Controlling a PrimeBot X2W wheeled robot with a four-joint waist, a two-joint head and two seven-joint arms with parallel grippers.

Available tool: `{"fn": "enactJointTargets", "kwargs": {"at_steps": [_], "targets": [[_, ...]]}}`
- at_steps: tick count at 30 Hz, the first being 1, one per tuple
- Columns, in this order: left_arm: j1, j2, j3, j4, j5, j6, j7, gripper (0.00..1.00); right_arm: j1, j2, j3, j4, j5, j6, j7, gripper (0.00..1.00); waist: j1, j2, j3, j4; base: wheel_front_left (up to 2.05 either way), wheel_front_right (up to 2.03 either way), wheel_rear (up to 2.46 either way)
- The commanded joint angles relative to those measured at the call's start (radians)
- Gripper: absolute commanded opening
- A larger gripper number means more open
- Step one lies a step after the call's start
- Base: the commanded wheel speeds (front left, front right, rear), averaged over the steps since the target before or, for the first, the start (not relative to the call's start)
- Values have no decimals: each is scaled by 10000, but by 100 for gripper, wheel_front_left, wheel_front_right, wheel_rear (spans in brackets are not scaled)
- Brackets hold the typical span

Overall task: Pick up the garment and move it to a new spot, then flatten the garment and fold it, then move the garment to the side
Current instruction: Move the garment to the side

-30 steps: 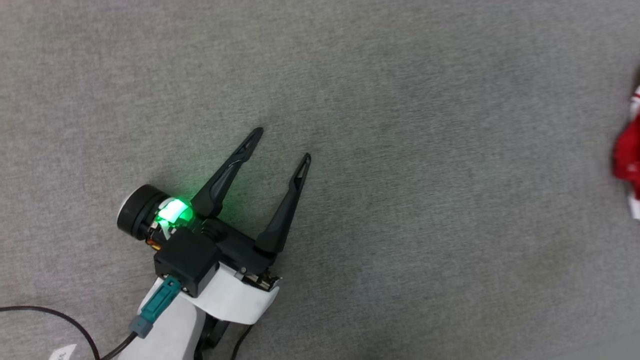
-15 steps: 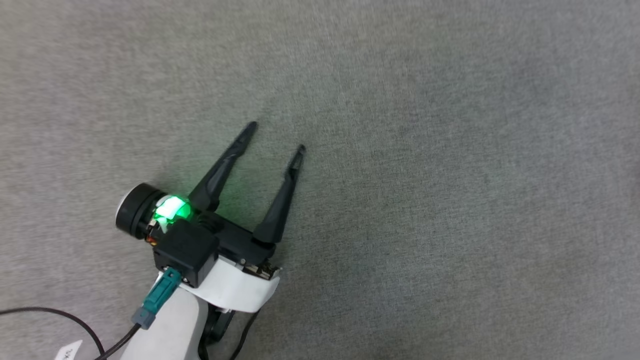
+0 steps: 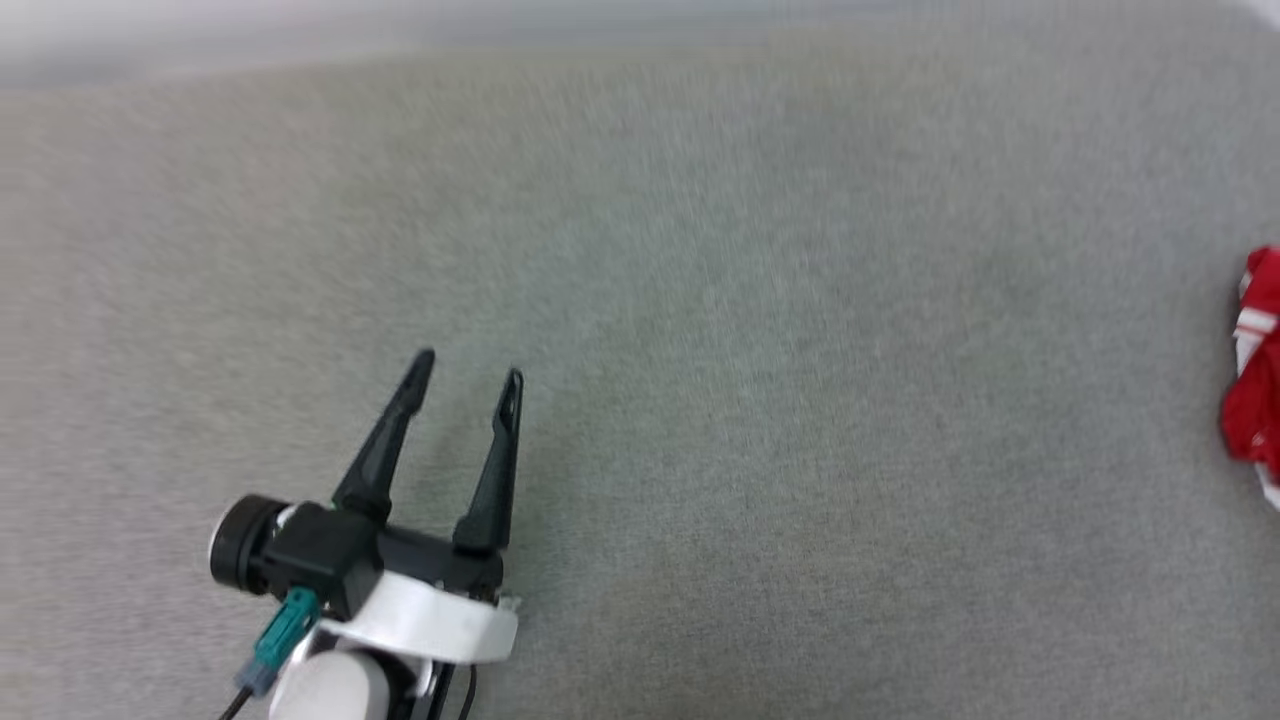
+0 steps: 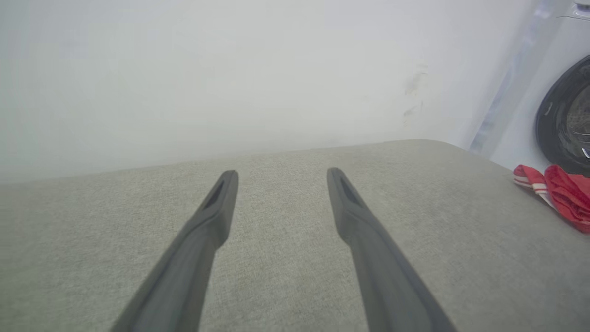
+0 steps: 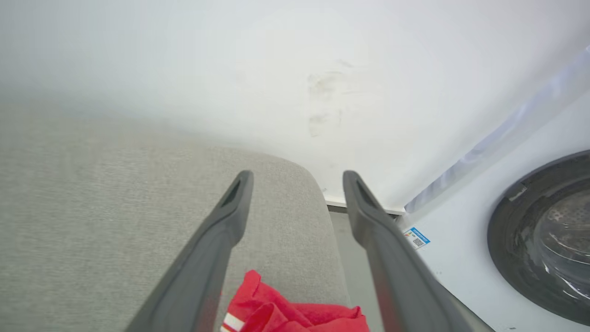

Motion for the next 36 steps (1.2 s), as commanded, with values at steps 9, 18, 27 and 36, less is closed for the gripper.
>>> {"fn": "enactJointTargets", "kwargs": {"at_steps": [9,18,27,36], "targets": [[1034,-267,636,95,193,54,-18,100,2640,2192,-628,-2772,370,-11,-900,100,0,-1,-2322,765,0,0,0],[1764,-428,860,313,345,14,-18,100,5258,4584,-755,-3777,219,-10,-2237,100,0,-1,-3029,1108,0,0,0],[2121,-459,1052,517,593,-26,-18,100,6041,5356,-32,-2801,-281,-10,-3217,100,0,-1,-3152,1263,0,0,0],[2170,-540,1203,665,903,188,-18,100,5887,5496,145,-2428,-482,-10,-3576,100,0,-1,-3193,1331,0,0,0]]}}
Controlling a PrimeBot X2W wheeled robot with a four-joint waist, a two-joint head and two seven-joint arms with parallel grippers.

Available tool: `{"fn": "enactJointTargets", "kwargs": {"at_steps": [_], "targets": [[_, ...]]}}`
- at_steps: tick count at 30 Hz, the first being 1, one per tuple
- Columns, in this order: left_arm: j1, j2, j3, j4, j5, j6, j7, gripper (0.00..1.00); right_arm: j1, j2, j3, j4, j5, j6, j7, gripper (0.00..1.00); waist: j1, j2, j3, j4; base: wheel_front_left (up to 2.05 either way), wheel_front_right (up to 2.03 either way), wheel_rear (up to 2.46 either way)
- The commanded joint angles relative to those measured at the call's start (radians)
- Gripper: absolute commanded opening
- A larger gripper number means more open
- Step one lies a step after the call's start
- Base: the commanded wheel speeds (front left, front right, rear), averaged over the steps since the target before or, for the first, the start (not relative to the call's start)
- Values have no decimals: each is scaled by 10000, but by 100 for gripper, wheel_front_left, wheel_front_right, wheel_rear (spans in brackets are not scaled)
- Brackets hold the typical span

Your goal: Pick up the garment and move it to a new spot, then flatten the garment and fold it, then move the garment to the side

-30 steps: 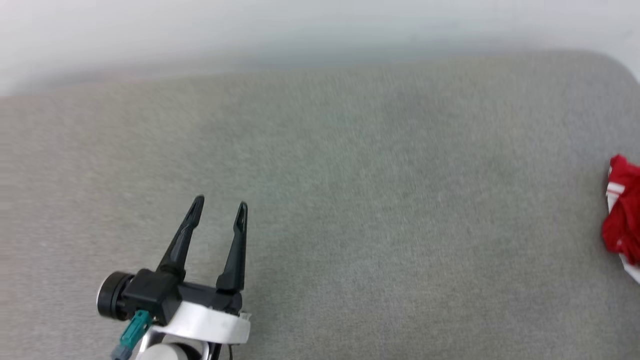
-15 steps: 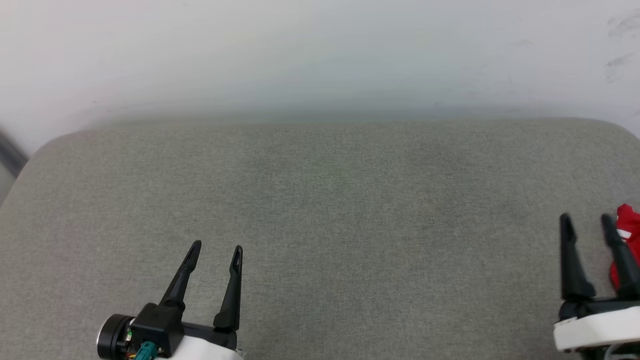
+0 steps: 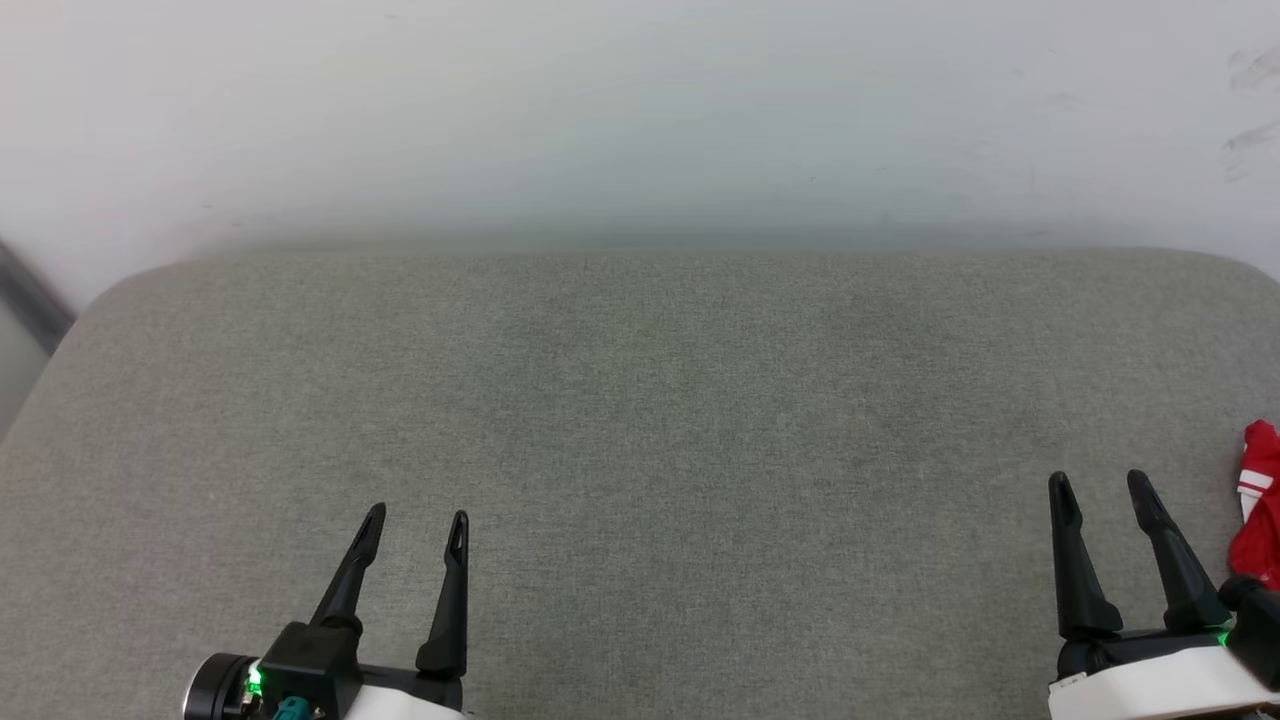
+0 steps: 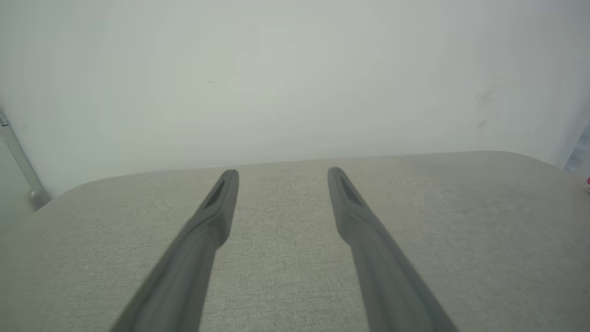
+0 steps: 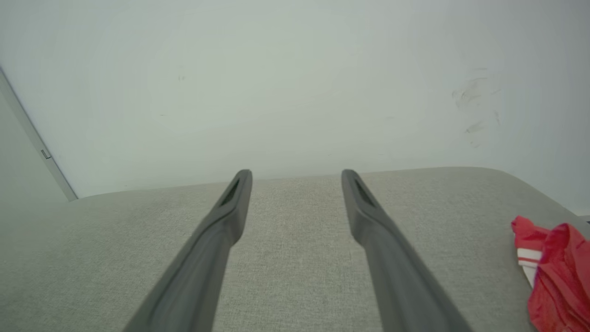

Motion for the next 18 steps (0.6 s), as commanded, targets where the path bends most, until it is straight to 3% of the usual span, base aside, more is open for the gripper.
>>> {"fn": "enactJointTargets", "kwargs": {"at_steps": [1,18], "targets": [[43,0,31,40,22,22,-18,100,-79,56,11,48,-76,-8,-58,100,1,-1,-7,3,0,0,0],[49,-53,142,-72,185,79,-18,100,-100,18,128,249,-440,-8,-113,100,1,-1,16,7,0,0,0]]}}
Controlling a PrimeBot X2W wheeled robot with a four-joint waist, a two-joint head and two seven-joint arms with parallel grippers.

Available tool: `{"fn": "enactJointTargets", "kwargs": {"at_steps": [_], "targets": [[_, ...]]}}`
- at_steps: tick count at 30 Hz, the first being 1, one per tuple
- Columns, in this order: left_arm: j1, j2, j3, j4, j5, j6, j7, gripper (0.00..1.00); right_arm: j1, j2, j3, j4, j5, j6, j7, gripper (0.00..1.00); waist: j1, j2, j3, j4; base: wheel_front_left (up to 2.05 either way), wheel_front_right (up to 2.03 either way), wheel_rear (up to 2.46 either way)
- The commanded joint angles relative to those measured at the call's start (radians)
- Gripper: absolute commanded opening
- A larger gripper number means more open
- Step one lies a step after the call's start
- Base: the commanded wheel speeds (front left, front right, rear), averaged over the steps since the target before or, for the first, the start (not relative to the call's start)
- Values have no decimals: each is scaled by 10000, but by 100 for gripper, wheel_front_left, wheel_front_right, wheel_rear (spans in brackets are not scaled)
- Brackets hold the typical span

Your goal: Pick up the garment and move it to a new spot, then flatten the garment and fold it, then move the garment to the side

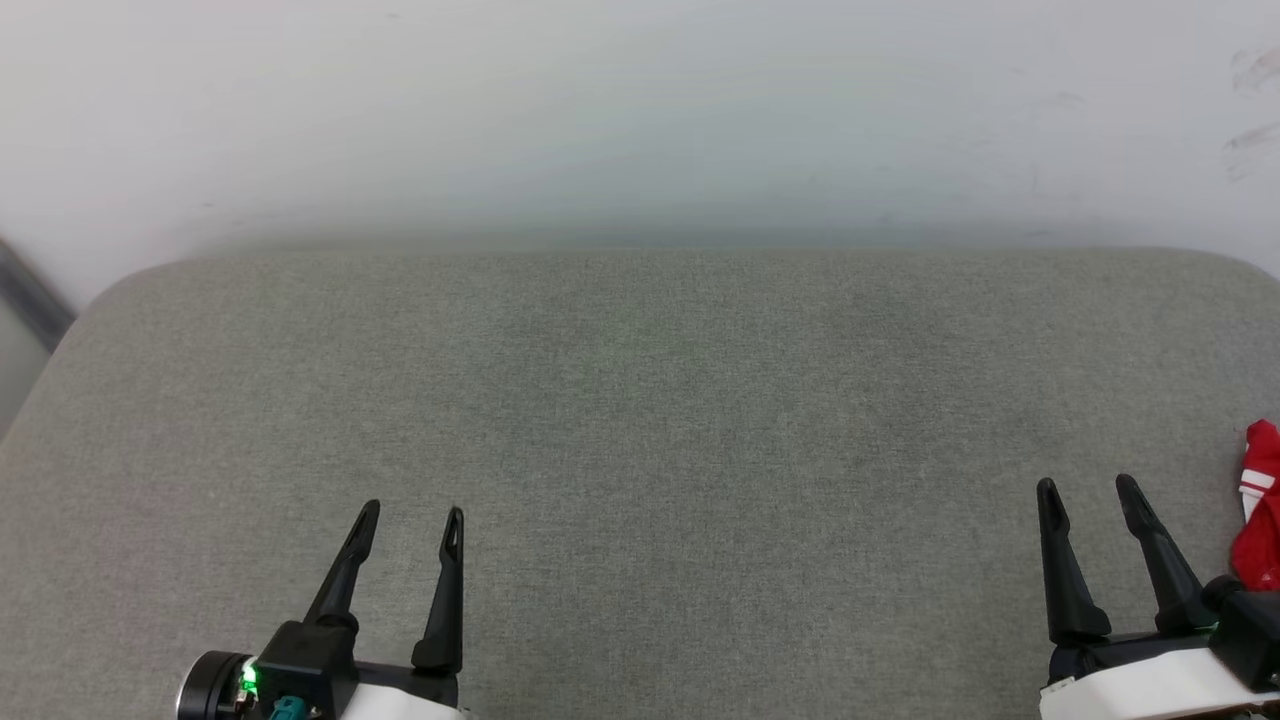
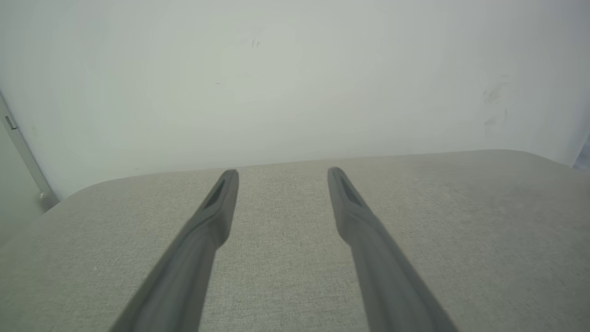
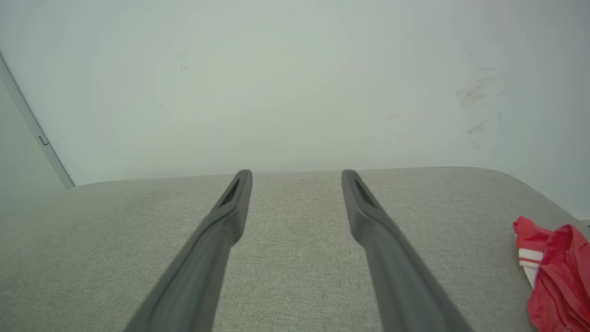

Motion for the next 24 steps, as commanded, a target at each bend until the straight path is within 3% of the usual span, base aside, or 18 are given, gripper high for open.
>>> {"fn": "enactJointTargets", "kwargs": {"at_steps": [1,2,3,7,24], "targets": [[31,-8,42,-74,-29,46,-18,100,-74,26,6,20,-62,-8,4,100,0,-1,5,-2,0,0,0],[21,-14,64,-136,-41,65,-18,100,-81,34,0,19,-58,-8,4,100,0,-1,9,-5,0,0,0],[0,-8,37,-143,-4,38,0,0,0,5,-2,1,-6,0,0,0,0,-1,10,-4,0,0,0],[128,-18,-12,164,-161,15,23,0,123,23,26,298,153,-2,30,0,0,-1,10,-6,0,0,0],[-370,109,192,663,-3754,-64,731,0,-323,103,-99,682,3286,-2,753,0,0,-1,13,-34,0,0,0]]}}
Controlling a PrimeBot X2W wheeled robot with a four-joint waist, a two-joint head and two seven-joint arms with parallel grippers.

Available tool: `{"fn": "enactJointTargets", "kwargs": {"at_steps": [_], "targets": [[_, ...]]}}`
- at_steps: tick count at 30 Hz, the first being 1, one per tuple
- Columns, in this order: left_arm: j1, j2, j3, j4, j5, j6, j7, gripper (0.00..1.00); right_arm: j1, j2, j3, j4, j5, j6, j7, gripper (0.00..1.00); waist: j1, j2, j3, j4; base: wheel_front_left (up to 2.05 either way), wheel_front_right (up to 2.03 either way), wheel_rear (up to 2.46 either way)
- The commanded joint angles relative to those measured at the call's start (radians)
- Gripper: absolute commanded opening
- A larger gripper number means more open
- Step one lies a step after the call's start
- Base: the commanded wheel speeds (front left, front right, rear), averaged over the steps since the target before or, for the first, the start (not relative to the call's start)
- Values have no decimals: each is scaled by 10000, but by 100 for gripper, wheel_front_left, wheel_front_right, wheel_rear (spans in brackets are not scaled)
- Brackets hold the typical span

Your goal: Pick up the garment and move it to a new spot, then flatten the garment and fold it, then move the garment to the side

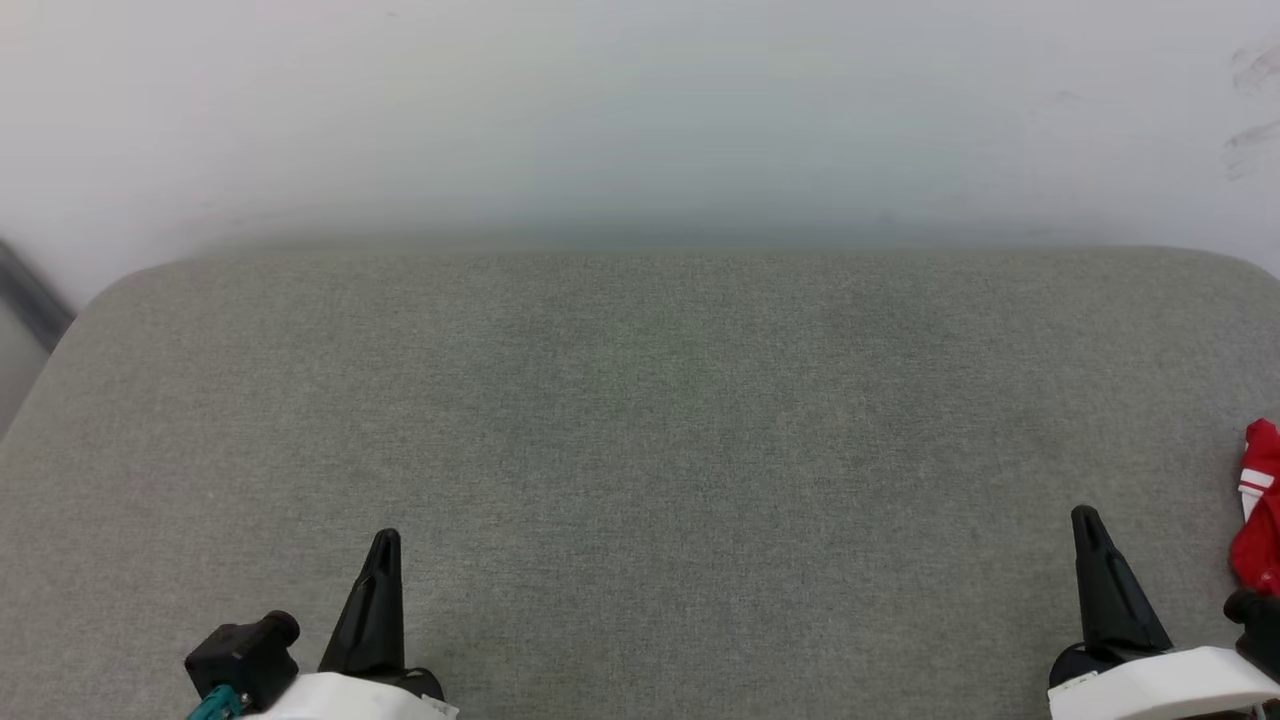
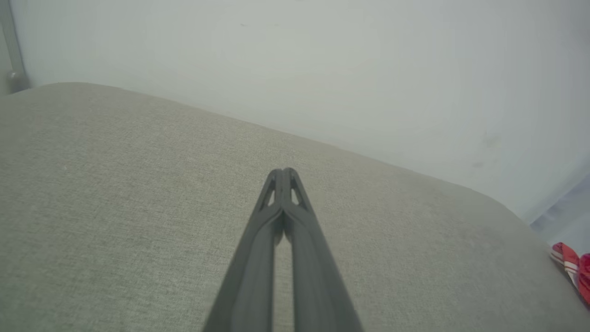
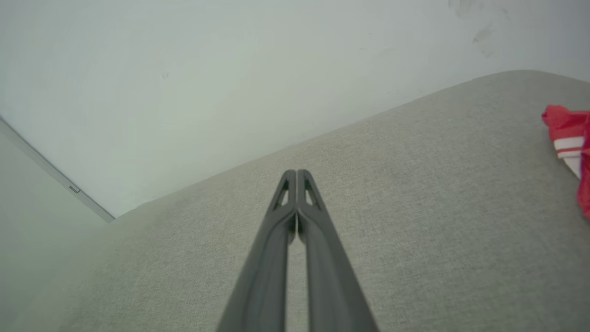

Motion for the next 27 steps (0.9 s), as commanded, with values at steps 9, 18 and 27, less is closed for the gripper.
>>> {"fn": "enactJointTargets", "kwargs": {"at_steps": [9,18,27], "targets": [[-500,112,142,134,-1782,-87,350,0,-499,51,-115,75,1592,-1,366,0,0,0,1,-15,0,0,0],[-692,139,257,308,-3218,-123,657,0,-676,103,-184,235,2851,-1,684,0,0,0,3,-29,0,0,0],[-861,154,364,478,-4517,-158,946,0,-838,151,-250,377,3997,-1,969,0,0,0,4,-44,0,0,0]]}}
